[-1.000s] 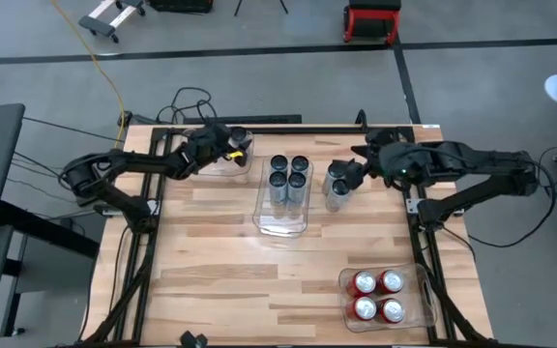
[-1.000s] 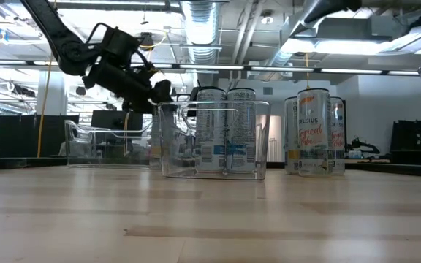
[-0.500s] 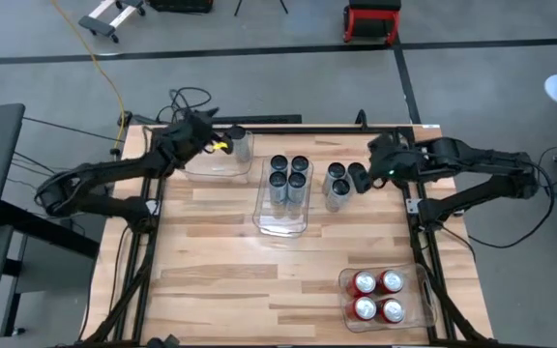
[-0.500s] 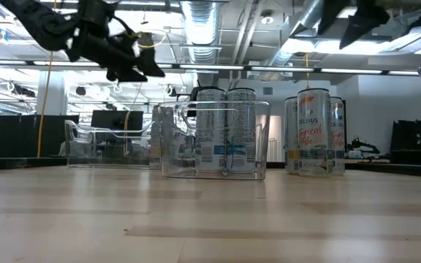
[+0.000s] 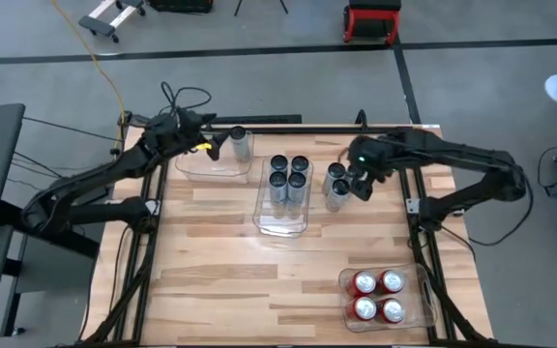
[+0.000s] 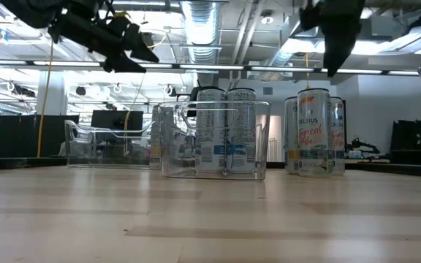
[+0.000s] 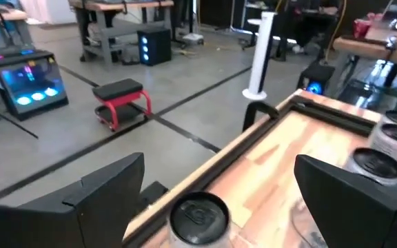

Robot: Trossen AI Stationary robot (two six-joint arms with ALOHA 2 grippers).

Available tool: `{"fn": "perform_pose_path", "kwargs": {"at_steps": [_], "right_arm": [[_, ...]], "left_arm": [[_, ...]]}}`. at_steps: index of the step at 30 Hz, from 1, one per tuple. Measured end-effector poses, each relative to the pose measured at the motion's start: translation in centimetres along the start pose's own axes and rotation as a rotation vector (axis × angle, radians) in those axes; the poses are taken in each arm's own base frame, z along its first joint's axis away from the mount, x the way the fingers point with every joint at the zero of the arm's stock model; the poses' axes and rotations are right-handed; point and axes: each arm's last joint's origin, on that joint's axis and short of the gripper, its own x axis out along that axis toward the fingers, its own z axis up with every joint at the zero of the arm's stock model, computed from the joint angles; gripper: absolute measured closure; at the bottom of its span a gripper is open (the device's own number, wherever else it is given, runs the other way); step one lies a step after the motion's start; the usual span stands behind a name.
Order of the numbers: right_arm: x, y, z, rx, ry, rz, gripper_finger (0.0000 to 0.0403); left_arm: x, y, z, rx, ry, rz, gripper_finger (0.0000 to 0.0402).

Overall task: Sort soda cans
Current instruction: Put the white yellow soda can into the top transparent bin

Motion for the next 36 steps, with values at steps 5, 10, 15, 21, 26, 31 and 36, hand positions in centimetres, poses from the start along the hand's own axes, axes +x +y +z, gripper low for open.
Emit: {"fn": "perform_pose_path", "kwargs": {"at_steps": [5,10,15,21,26,31,36], "right_arm": [[1.9,-1.4,1.1,-0.036,0.081,0.024,0.0003],[2.6,-3.5,1.7,-0.032,0.099,0.025,0.0003],[3.4,-4.8,2.0,-0.026,0.125,0.052,0.0003],[5.1,-3.9,2.7,-0.061,0.182,0.082,0.0003],[6.9,-3.7,3.4,-0.058,0.237,0.053,0.0003],[8.4,-4.3,3.8,0.039,0.295,0.033,0.0003],[9.2,-4.4,3.6,0.085,0.368,0.025,0.0003]], "left_arm": [[-1.3,-0.5,0.9,-0.075,-0.024,-0.026,0.003],[-2.9,-1.0,1.5,-0.073,-0.048,-0.053,0.003],[-3.8,-0.9,1.3,-0.067,-0.017,-0.045,0.003],[-3.8,-0.9,0.9,-0.08,0.034,-0.042,0.003],[-3.9,-0.9,0.4,-0.08,0.08,-0.04,0.003],[-3.9,-0.9,0.4,-0.071,0.083,-0.04,0.003],[-3.9,-0.9,0.4,-0.055,0.083,-0.041,0.003]]}}
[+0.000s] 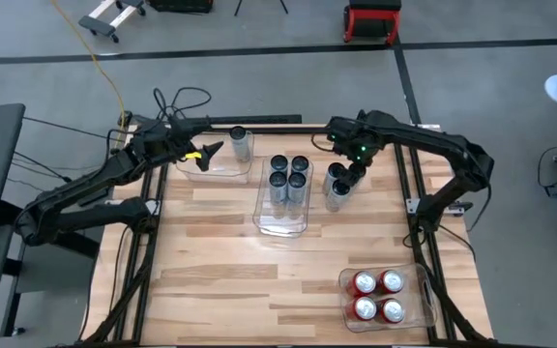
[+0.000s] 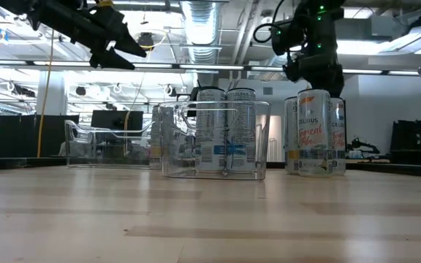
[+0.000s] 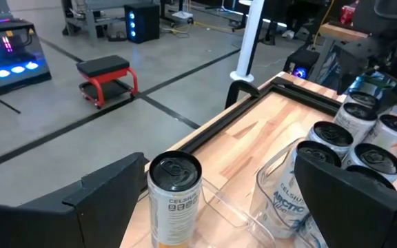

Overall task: Sort soda cans
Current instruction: Put the white yellow soda can into the top transparent bin

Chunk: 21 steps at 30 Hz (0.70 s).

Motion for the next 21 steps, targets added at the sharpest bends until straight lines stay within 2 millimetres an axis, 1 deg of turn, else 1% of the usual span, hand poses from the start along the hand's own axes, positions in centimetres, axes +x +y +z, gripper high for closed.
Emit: {"fn": "perform_pose_path", "kwargs": {"at_steps": [5,7,10,15,19,21], "right_arm": [[0.6,0.1,-0.2,0.027,0.012,0.017,0.0004],[1.0,0.1,-0.3,0.049,0.03,0.015,0.0014],[1.4,0.3,-0.5,0.048,0.04,0.016,0.0053],[1.3,0.7,-0.1,0.069,-0.012,0.022,0.015],[1.3,0.7,-0.1,0.091,-0.015,0.022,0.0155],[1.1,0.6,-0.4,0.104,-0.006,0.019,0.0155]], "left_arm": [[0.0,0.0,0.0,0.015,-0.001,0.0,0.003],[0.0,0.0,0.0,0.021,-0.001,0.001,0.003],[0.0,0.0,0.0,0.035,-0.002,0.001,0.003],[0.0,0.0,0.0,0.041,-0.002,0.002,0.003],[0.0,0.0,0.0,0.036,-0.002,0.002,0.003],[0.0,0.0,0.0,0.028,-0.002,0.002,0.003]]}}
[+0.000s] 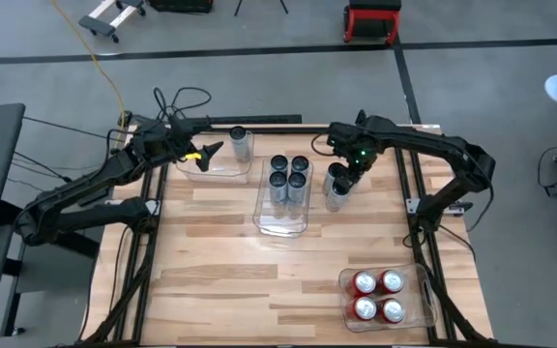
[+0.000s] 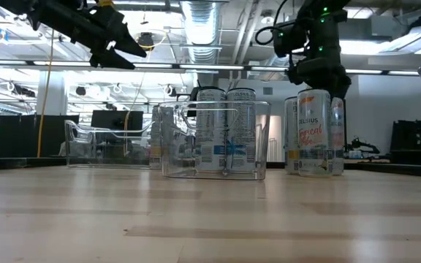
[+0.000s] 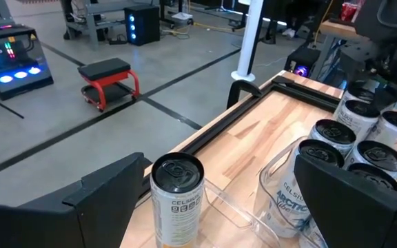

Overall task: Sort soda cans
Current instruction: Put the white yellow soda can into the top transparent bin

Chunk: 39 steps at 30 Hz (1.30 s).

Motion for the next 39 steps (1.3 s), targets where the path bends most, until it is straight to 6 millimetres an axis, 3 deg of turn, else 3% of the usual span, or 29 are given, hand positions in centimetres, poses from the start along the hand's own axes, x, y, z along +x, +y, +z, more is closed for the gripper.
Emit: {"fn": "perform_pose_path", "kwargs": {"at_steps": [3,8,17,25,30,34,39], "right_arm": [[-0.9,-0.2,-1.1,0.012,0.006,-0.016,0.0155],[-3.6,-0.3,-4.5,0.05,0.006,-0.026,0.0155],[-7.2,1.9,-10.7,0.114,-0.079,0.033,0.0155],[-7.4,6.5,-14.1,0.063,-0.079,0.084,0.0155],[-6.6,10.1,-15.2,0.006,-0.078,0.116,0.0155],[-5.4,13.4,-15.2,-0.047,-0.068,0.164,0.0155],[-4.5,17.5,-13.4,-0.185,-0.076,0.185,0.0155]], "left_arm": [[0.0,0.0,0.0,-0.022,0.0,0.0,0.003],[0.0,0.0,0.0,-0.052,-0.001,-0.001,0.003],[-0.1,-0.8,0.9,-0.05,-0.09,-0.058,0.003],[-0.7,-2.7,2.8,-0.083,-0.268,-0.176,0.003],[-1.3,-4.0,4.1,-0.071,-0.306,-0.2,0.0033],[-1.9,-5.1,5.2,-0.098,-0.326,-0.246,0.0035],[-2.6,-6.7,5.7,-0.093,-0.28,-0.282,0.0036]]}}
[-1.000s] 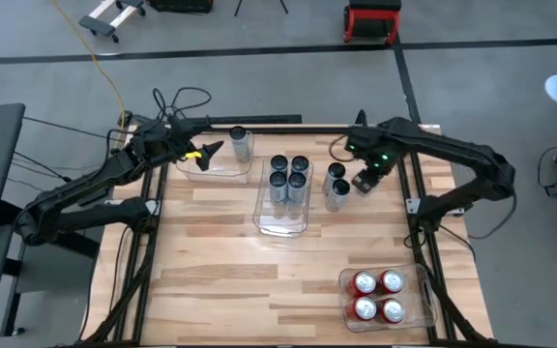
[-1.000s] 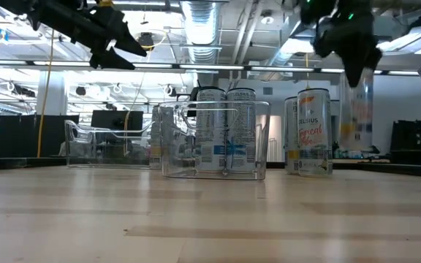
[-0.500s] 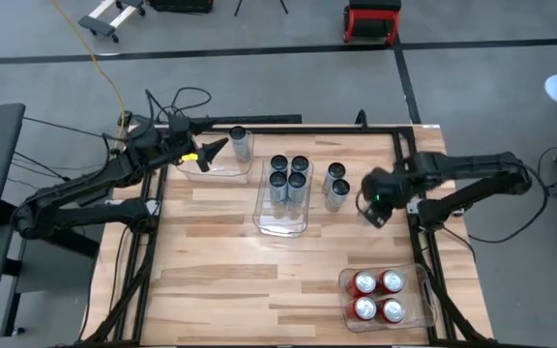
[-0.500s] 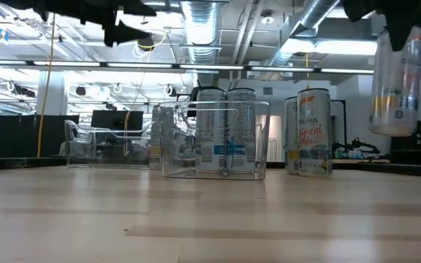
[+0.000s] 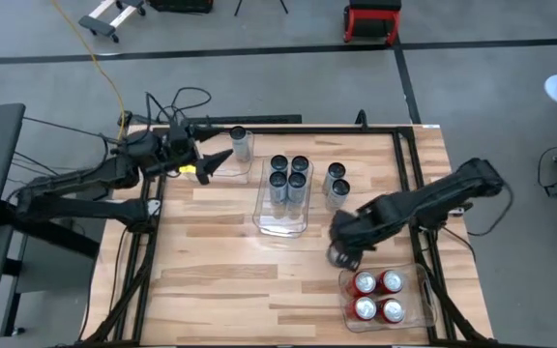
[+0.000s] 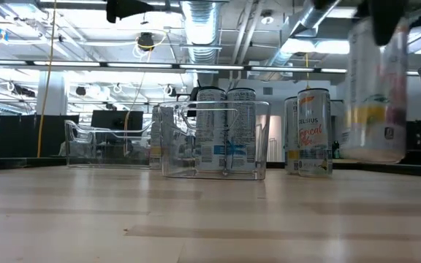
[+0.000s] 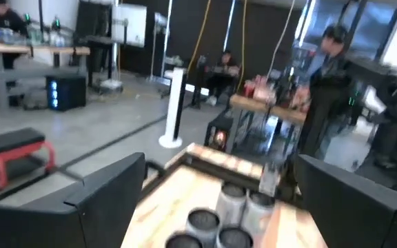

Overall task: Sort soda cans
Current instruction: Put the white yellow soda can into the top transparent bin

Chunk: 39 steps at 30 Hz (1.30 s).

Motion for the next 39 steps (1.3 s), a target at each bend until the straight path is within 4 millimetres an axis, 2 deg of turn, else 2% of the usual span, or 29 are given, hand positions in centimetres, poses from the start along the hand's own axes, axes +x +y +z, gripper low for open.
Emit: {"fn": "perform_pose_path", "kwargs": {"at_steps": [5,10,15,20,25,29,39], "right_arm": [[1.0,2.7,3.1,-0.213,0.024,-0.032,0.0155],[2.4,5.2,6.4,-0.417,0.056,-0.067,0.0155],[3.4,7.5,9.2,-0.605,0.043,-0.097,0.0155],[4.8,9.3,11.0,-0.775,0.014,-0.156,0.0155],[5.9,10.5,11.2,-0.904,0.013,-0.211,0.015],[6.0,11.2,10.6,-0.986,0.002,-0.211,0.0147],[4.4,11.2,9.5,-1.045,0.028,-0.149,0.0144]], "left_arm": [[-0.7,-1.4,0.3,-0.017,0.103,0.06,0.0036],[-1.7,-2.6,0.9,-0.044,0.203,0.047,0.0043],[-2.6,-3.4,-0.5,-0.05,0.348,0.071,0.0064],[-3.3,-4.2,-1.3,-0.134,0.421,0.058,0.0084],[-3.8,-5.5,-1.5,-0.202,0.438,0.005,0.0091],[-3.8,-6.8,-2.1,-0.225,0.458,-0.015,0.0091],[-1.5,-10.6,-4.0,-0.236,0.447,-0.074,0.0091]]}}
